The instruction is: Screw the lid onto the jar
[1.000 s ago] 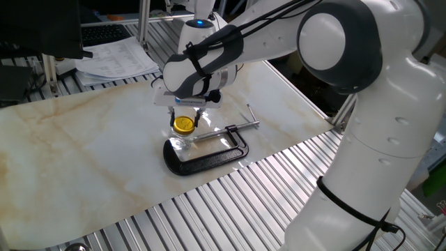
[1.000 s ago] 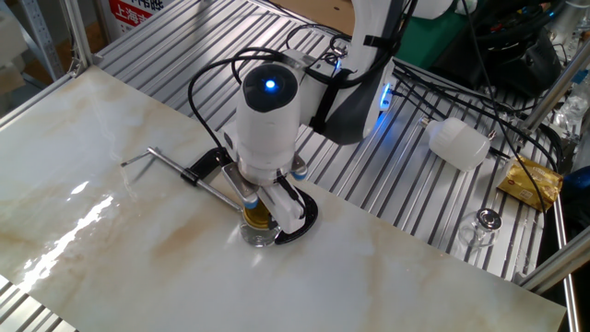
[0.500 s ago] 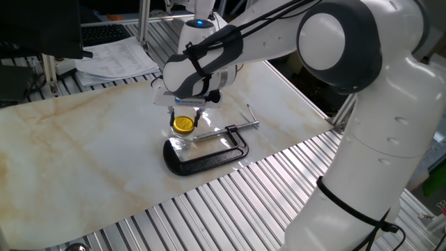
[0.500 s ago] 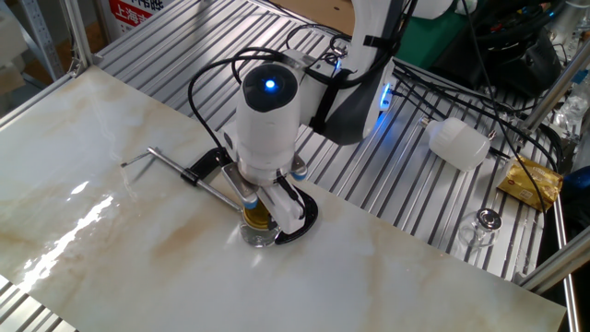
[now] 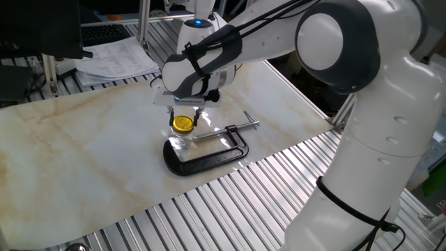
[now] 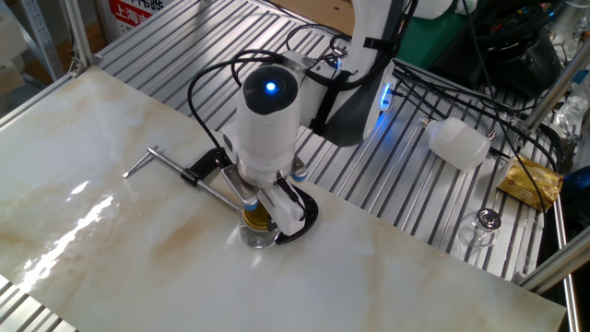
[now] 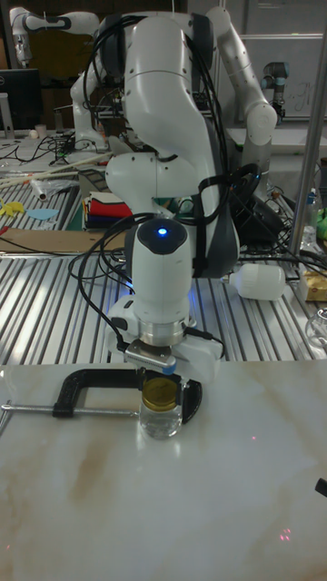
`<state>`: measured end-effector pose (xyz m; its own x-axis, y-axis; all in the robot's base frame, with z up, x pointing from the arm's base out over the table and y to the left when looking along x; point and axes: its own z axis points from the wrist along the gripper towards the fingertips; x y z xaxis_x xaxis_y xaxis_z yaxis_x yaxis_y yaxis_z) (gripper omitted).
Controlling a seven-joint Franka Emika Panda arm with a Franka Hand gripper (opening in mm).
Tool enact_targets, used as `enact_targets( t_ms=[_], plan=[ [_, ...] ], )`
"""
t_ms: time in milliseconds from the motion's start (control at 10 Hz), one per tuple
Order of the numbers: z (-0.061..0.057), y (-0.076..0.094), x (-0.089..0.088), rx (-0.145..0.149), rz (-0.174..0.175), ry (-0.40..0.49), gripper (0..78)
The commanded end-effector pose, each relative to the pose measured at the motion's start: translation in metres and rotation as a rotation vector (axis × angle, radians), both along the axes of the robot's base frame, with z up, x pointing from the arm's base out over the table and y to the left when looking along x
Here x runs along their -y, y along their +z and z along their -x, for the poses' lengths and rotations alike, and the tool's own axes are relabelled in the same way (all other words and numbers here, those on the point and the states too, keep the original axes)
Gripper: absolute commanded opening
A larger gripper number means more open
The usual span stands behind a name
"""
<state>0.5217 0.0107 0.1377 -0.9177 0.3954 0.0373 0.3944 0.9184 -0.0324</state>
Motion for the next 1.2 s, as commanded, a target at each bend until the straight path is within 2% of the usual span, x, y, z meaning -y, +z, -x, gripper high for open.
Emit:
enact_targets(
  t_ms=[100, 300, 900, 1100, 1200],
  plan=[
    [0.005, -0.003, -0.011, -0.039, -0.001, 0.043, 1.1],
    [0.005, 0.003, -0.015, -0.046, 0.002, 0.044, 1.1],
    [0.004, 0.005, -0.016, -0.053, 0.008, 0.045, 1.1],
    [0.001, 0.006, -0.017, -0.053, 0.016, 0.025, 1.1],
    [-0.004, 0.007, -0.018, -0.052, 0.018, 0.015, 1.1]
  ],
)
